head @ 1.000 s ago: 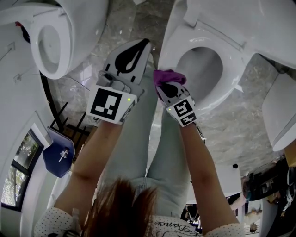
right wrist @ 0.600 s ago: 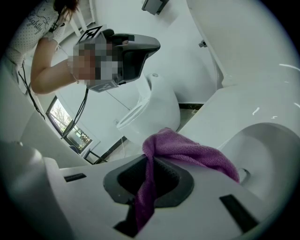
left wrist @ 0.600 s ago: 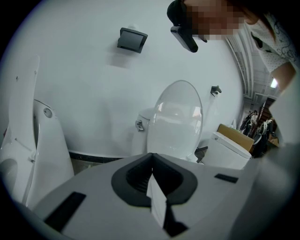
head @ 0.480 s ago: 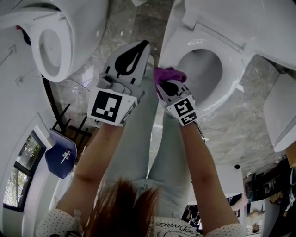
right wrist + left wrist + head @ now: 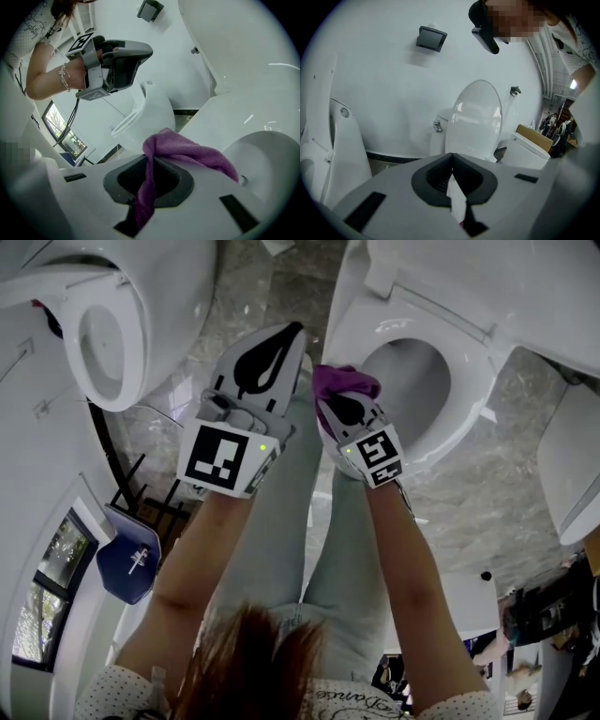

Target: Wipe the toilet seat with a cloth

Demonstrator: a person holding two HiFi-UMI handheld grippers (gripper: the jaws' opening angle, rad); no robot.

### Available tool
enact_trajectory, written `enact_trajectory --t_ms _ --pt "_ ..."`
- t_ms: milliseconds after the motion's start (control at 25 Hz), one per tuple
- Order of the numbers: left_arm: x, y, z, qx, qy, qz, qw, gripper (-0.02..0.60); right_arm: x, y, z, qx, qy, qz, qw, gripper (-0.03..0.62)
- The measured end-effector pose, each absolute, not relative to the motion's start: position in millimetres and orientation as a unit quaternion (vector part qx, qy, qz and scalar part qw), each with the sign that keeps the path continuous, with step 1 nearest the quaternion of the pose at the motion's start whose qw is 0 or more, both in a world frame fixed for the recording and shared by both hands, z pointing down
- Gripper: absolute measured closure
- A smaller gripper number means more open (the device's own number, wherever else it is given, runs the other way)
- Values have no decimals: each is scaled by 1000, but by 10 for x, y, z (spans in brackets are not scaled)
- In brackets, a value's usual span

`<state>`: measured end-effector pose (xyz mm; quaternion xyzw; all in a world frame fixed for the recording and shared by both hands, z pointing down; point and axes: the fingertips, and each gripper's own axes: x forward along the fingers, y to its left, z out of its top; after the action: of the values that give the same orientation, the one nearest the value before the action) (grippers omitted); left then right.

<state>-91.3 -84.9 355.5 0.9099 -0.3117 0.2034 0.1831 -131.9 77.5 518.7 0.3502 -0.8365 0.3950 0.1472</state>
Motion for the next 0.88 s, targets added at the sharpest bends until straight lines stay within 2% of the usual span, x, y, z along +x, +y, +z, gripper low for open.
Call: enact_trajectory --t_ms 240,880 --pt "-897 -835 3533 912 -301 210 183 578 -1265 678 5183 356 -841 376 156 546" --pt "-906 -861 3529 910 -305 210 184 578 -1065 270 5166 422 -822 368 108 546"
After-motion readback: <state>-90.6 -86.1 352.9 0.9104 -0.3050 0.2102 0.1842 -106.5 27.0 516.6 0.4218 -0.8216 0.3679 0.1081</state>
